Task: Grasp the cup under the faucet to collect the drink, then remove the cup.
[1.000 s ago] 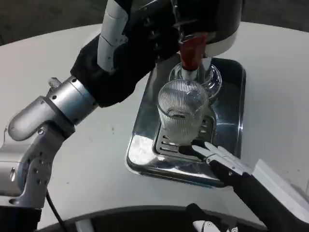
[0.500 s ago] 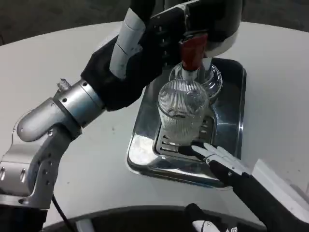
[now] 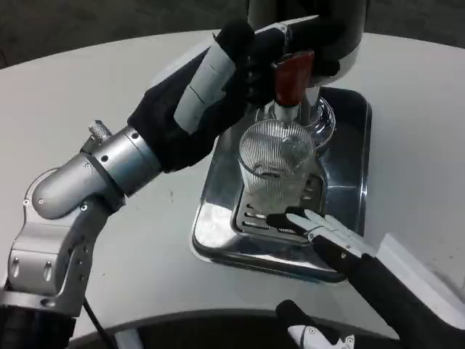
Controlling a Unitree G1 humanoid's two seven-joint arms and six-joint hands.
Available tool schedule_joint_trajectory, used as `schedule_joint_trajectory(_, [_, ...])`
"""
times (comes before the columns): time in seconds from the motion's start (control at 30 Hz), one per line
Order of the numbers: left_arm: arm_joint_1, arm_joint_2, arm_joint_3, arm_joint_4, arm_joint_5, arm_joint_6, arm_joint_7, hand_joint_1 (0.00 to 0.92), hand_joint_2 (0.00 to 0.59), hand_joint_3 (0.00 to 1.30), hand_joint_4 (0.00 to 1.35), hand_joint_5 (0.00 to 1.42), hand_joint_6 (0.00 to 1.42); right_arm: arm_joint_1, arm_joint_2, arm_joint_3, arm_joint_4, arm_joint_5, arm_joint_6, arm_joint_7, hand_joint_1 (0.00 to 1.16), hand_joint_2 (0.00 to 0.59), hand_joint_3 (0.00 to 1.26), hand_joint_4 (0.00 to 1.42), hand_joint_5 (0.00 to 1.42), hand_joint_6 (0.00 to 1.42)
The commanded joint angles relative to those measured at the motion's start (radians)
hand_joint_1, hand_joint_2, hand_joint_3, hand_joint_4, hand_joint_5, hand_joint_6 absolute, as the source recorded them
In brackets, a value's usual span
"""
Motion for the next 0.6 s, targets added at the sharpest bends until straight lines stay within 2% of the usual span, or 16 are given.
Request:
schedule_joint_trajectory(0.03, [0.017,0.012,-0.027,0.017,0.044,-0.043,-0.03,0.0,0.038,0.23,0.08,0.19,0.11,0.004,0.005,0.01,0.008,0.006,0.005,-0.005,0.67,0.452,0.13,0.04,0.0,0.0])
schedule_joint_trajectory(0.6, [0.042,0.045,-0.085,0.031,0.129,-0.165,-0.053,0.0,0.045,0.23,0.07,0.16,0.08,-0.003,0.009,0.021,0.008,-0.004,0.011,-0.008,0.67,0.452,0.14,0.04,0.0,0.0])
